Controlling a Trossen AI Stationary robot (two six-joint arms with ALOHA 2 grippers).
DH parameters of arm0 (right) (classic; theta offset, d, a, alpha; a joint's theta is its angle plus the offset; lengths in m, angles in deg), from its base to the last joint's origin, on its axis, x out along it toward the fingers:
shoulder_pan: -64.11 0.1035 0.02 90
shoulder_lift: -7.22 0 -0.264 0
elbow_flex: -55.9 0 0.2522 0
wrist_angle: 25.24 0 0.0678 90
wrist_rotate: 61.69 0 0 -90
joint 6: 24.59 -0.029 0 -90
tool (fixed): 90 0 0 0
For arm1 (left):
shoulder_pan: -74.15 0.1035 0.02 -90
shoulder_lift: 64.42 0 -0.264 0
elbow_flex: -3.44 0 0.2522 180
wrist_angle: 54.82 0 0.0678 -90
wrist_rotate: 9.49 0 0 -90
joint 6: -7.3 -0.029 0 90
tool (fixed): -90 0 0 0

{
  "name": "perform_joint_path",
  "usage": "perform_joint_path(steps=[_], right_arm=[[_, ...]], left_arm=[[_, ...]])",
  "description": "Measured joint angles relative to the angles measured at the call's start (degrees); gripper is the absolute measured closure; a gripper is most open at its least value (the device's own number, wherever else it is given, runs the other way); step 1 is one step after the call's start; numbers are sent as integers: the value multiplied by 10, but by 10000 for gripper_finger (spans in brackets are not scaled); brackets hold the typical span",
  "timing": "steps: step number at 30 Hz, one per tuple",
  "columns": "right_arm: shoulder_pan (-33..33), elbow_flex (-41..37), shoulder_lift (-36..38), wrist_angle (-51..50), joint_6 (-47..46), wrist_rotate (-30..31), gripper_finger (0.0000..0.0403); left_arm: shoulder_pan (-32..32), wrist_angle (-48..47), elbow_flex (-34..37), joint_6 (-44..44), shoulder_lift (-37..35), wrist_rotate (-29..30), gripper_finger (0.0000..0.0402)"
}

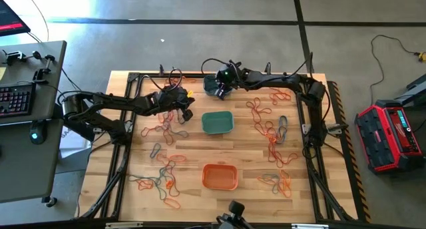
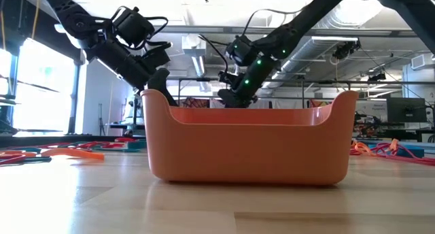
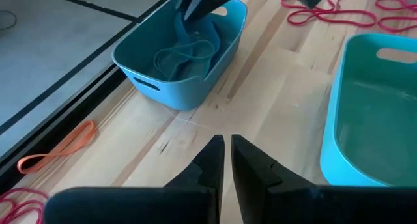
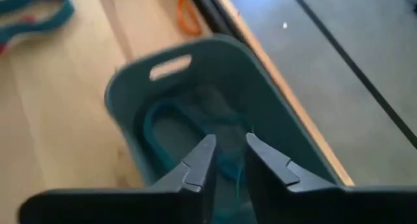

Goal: Sort rubber bands into baskets
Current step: Put the blue rubber band into the blue bin

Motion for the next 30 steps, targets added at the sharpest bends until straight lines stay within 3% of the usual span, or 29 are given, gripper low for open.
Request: perform_joint_path(steps=[4,8,13,21,30], right_arm=[[-2,0,11,-21,14,0,396],[-5,-1,18,-30,12,-2,399],[9,-18,21,37,-3,-2,402],[48,-190,105,248,-62,7,403],[96,-430,261,463,-79,119,403]], left_arm=[[0,2,0,0,0,0,383],[0,11,0,-2,1,0,383],[0,12,0,-14,2,0,383],[0,6,0,-11,2,0,383],[0,9,0,-11,2,0,383]])
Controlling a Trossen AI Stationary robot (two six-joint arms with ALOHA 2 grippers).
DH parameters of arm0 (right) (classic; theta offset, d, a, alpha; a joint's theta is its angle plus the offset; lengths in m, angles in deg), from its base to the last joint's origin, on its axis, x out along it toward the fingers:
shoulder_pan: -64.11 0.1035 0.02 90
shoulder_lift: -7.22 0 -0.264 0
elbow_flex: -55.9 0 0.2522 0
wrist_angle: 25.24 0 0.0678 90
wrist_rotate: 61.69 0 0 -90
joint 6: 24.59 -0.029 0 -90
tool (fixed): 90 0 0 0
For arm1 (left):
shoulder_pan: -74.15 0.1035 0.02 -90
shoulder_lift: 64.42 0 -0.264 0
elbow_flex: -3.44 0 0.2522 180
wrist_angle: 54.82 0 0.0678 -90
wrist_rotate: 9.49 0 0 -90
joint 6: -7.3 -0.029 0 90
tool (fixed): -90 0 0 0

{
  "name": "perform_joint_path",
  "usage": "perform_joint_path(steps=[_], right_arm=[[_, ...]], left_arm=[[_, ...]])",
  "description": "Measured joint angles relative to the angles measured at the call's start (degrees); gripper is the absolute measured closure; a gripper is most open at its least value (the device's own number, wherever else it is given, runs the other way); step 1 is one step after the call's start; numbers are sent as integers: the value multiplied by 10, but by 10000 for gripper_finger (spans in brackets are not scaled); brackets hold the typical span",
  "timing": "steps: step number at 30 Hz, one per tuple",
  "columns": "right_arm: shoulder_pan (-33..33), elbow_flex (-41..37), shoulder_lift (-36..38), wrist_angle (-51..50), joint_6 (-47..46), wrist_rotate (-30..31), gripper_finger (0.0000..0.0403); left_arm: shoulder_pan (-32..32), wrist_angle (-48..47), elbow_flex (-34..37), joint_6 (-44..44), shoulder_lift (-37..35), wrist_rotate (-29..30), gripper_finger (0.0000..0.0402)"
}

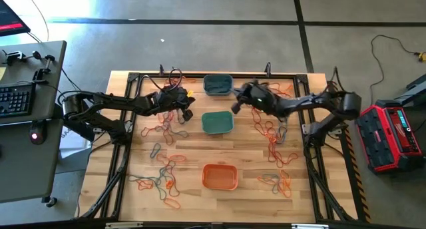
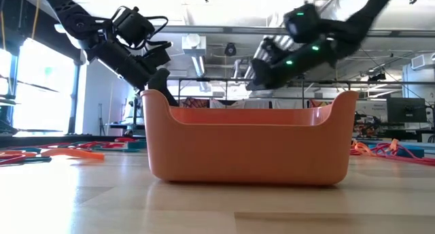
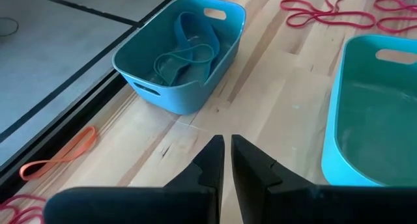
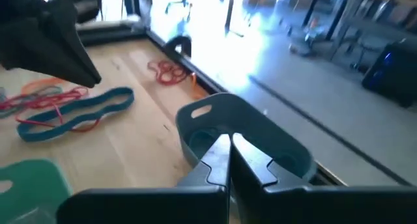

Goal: Sort rubber bands into baskets
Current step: Put the blue rubber band into the blue bin

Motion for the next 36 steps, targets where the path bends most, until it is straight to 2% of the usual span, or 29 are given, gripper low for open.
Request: perform_joint_path(steps=[5,8,16,22,26,30,36], right_arm=[[0,-115,10,187,1,3,403],[-4,-149,-13,267,3,2,403],[-7,-132,-145,386,56,3,403],[-7,-111,-243,527,106,5,403],[-6,-91,-284,531,115,20,403],[7,-83,-285,533,136,38,403],[-11,-84,-293,532,120,5,403]], left_arm=[[0,1,0,-7,0,-1,383],[0,5,0,-19,0,0,383],[0,17,0,-30,0,-1,383],[0,14,0,-30,0,-2,383],[0,12,0,-30,0,-4,383],[0,10,0,-30,0,-5,383],[0,0,0,-30,1,-5,383]])
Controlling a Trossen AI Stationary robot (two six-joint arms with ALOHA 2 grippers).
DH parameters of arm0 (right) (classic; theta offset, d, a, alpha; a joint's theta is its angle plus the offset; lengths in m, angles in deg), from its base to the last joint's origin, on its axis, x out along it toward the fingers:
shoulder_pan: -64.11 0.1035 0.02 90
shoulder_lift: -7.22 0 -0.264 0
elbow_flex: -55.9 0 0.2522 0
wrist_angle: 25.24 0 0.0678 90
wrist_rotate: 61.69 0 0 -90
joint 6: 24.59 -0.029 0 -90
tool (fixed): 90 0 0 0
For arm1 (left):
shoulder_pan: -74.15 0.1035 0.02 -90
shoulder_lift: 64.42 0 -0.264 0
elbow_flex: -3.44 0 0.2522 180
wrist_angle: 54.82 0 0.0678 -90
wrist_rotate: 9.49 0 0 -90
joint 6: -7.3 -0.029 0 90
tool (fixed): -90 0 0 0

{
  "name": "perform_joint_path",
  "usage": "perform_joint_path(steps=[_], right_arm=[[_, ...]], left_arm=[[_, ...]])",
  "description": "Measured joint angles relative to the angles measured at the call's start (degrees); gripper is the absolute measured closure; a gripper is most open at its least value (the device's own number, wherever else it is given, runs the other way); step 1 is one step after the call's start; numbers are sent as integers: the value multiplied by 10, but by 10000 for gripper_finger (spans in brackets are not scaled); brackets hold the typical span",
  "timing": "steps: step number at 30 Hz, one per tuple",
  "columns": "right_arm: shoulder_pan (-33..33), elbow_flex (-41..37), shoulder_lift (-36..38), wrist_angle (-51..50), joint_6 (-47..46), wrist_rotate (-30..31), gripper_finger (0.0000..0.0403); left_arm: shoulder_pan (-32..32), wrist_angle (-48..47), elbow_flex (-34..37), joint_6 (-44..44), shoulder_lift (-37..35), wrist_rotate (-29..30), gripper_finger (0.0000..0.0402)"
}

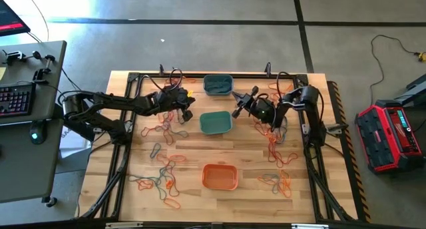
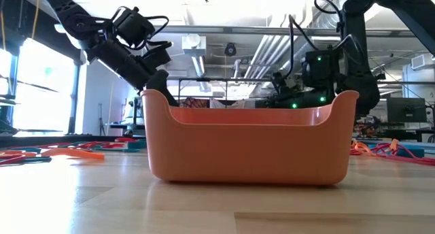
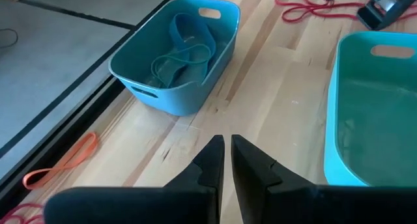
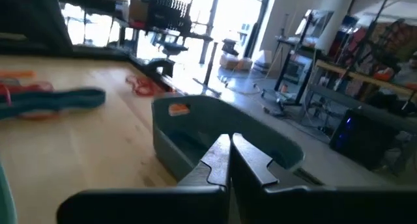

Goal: Sort rubber bands into baskets
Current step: Put the blue rubber band into the blue bin

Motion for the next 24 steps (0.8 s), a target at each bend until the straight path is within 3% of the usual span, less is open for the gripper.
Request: perform_joint_path(steps=[14,17,24], right_arm=[[0,0,38,-28,13,-22,403],[4,0,86,-104,17,-20,403],[10,0,243,-394,-74,-3,398]], left_arm=[[0,-2,0,1,0,-2,383],[0,-2,0,2,0,-12,383],[0,-1,0,4,0,-13,383]])
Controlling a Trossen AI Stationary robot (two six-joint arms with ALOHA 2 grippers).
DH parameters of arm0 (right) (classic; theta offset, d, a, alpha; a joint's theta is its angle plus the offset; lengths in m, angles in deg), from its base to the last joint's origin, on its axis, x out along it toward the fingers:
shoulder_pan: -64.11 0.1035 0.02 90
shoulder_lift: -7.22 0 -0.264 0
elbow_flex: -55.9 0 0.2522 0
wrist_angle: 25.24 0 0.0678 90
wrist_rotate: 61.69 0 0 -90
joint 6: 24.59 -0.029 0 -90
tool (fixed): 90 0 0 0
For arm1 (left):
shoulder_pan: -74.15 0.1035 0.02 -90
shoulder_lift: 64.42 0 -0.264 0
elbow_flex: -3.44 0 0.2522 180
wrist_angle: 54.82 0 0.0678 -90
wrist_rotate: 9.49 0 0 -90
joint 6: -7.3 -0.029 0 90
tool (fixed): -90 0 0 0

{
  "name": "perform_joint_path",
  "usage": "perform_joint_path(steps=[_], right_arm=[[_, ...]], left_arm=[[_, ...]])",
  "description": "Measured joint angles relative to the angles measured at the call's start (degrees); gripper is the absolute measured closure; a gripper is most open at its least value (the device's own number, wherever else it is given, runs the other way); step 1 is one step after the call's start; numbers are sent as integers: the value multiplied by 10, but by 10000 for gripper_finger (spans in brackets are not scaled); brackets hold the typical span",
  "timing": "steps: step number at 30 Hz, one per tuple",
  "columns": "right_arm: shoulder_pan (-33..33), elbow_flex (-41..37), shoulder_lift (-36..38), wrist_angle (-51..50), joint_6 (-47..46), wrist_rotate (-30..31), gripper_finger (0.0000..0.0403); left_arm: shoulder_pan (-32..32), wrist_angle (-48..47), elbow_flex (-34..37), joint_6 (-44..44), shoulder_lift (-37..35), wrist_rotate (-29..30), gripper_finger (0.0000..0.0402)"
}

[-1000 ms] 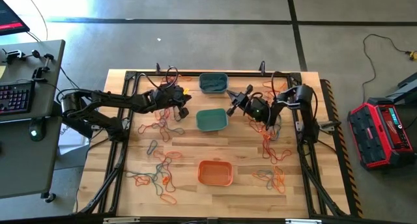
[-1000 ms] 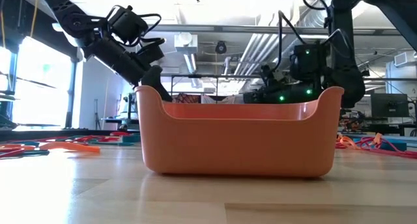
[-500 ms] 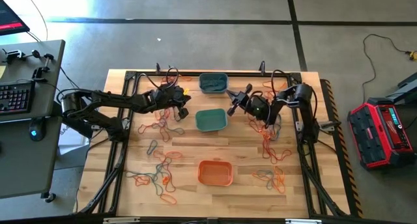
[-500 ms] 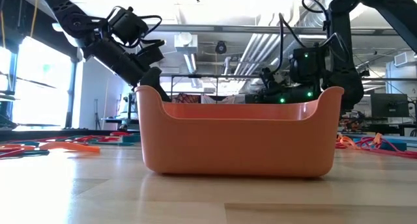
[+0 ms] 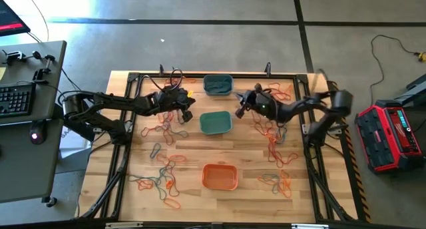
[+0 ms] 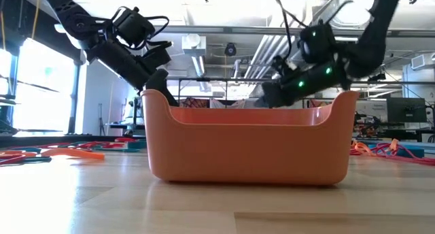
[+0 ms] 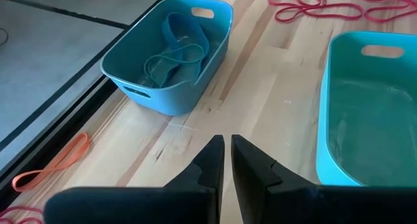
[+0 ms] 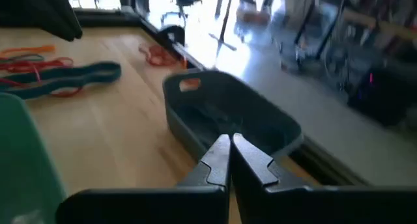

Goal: Sort rubber bands into baskets
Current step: Put the blue rubber band into the blue bin

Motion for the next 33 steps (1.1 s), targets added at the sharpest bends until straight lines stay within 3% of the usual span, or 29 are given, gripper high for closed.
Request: perform_joint_path(steps=[9,17,24,33], right_arm=[[27,0,203,-349,-190,12,342],[63,3,319,-662,-379,6,285],[78,38,326,-895,-567,9,267],[76,47,280,-1024,-653,-5,267]], left_arm=[[0,0,0,2,0,0,383],[0,0,0,0,0,-2,383],[0,0,0,-18,0,-4,383],[0,0,0,-33,0,-4,383]])
